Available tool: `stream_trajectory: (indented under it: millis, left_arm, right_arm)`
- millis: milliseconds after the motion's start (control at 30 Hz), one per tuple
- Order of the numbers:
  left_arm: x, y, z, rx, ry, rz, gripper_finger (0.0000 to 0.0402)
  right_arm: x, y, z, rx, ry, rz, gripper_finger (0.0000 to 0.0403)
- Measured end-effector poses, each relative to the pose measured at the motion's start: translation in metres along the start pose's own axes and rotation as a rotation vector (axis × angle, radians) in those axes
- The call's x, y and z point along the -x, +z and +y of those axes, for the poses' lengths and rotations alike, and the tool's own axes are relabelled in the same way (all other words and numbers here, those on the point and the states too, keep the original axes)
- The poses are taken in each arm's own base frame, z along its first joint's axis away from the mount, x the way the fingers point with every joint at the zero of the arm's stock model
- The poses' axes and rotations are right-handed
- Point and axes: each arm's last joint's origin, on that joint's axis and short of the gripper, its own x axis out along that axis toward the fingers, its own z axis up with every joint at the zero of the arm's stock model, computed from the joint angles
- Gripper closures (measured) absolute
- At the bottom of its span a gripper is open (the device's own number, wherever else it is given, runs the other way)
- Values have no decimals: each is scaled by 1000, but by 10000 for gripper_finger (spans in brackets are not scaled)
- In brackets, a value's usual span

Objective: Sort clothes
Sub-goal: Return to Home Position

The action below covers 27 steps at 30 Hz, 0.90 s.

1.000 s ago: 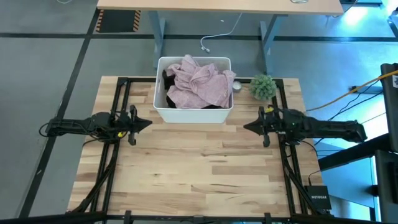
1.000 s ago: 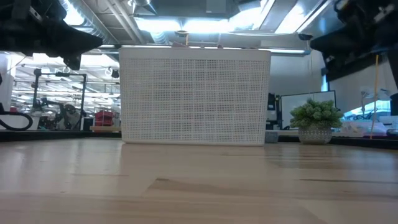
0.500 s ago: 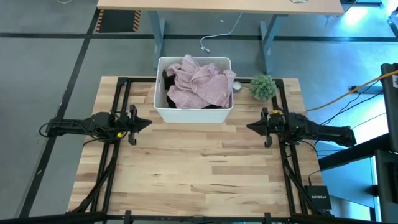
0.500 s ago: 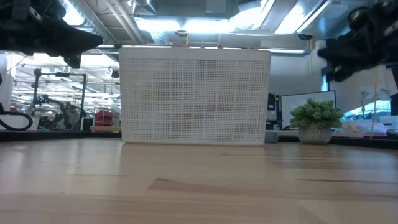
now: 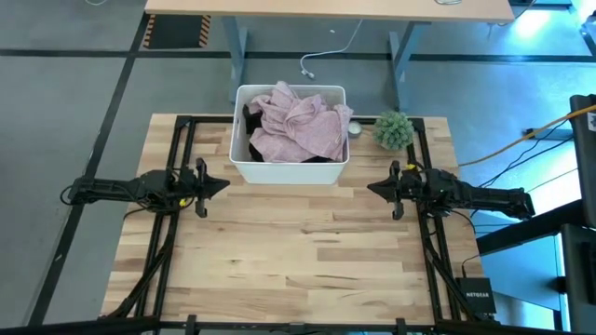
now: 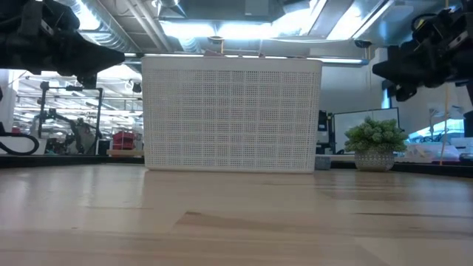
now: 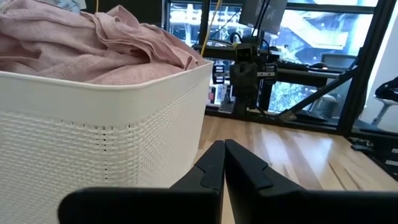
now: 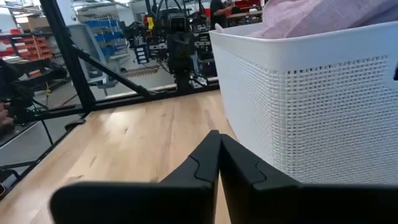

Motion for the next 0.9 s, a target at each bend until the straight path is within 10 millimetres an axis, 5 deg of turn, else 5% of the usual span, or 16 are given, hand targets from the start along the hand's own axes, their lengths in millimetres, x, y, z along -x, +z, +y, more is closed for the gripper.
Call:
stream_trajectory:
  millis: [900]
  left_arm:
    - [0,0,0,-4,0,1,394]
  right_arm:
    - [0,0,0,0,0,1,352]
